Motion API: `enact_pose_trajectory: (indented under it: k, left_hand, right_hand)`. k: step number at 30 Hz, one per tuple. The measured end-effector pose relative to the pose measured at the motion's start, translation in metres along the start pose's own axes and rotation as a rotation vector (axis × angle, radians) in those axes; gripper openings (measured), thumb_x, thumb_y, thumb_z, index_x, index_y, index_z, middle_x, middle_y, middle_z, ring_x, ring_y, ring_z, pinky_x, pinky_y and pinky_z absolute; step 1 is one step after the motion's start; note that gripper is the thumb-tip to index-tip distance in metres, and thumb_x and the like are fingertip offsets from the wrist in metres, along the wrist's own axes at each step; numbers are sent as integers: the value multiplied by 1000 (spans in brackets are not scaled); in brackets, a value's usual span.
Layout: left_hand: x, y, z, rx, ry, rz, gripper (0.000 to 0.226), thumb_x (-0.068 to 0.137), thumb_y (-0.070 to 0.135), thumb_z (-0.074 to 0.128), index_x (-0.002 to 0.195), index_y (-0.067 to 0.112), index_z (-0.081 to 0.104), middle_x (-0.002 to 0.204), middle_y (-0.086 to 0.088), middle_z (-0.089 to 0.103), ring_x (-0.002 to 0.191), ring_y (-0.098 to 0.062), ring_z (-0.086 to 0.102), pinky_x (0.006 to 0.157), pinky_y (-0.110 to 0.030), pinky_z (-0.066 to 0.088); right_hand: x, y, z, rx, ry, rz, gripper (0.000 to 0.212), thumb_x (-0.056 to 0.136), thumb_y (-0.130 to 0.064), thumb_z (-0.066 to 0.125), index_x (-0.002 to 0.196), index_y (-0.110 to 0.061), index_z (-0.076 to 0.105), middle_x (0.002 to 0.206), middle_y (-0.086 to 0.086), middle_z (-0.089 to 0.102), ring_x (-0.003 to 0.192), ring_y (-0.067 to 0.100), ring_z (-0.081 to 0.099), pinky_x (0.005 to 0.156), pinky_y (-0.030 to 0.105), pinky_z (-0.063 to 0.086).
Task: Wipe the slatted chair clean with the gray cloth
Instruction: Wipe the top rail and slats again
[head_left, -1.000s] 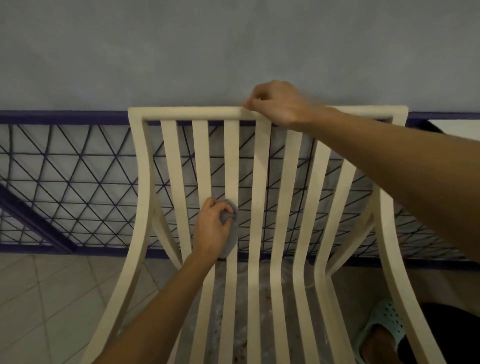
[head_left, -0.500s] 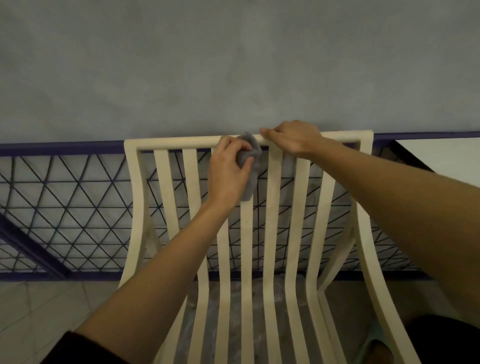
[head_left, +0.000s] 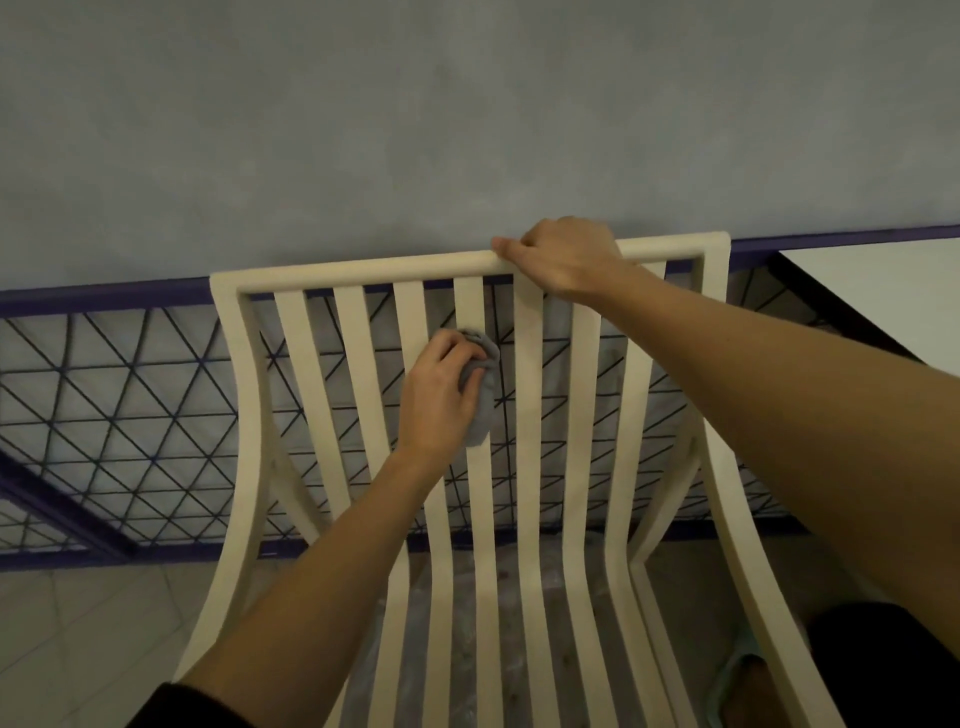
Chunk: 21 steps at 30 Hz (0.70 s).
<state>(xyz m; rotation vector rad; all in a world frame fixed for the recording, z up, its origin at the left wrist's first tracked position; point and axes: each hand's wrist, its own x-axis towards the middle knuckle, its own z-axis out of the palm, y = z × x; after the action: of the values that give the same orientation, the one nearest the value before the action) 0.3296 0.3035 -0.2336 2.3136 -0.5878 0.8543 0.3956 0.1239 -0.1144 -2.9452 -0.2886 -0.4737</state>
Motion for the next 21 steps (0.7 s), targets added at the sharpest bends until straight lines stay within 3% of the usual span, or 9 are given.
enact_pose_trajectory:
  k: [5,11,21]
  left_hand:
    - [-30,-9,12,-18,-62,17,12,87,6,65,98,7,66,108,-6,57,99,-14,55,89,-13,40]
    - [-65,-24,27,24,-166,17,11,86,8,67,97,9,67,110,-5,57,97,-17,58,87,-24,48]
    - [-117,-45,49,-8,-382,61,12,90,11,58,100,10,65,110,-3,56,100,-19,56,89,-26,47]
  right_hand:
    - [0,-1,2,7,22,-1,62,98,-62,23,79,-18,62,65,0,53,63,19,50,66,34,35]
    - [-2,-1,3,36,69,2,56,98,-60,27,67,-21,53,61,-2,48,57,16,44,64,32,35]
    - [-1,-1,12,76,193,34,57,95,-62,31,69,-21,62,55,-6,44,51,12,40,62,30,37]
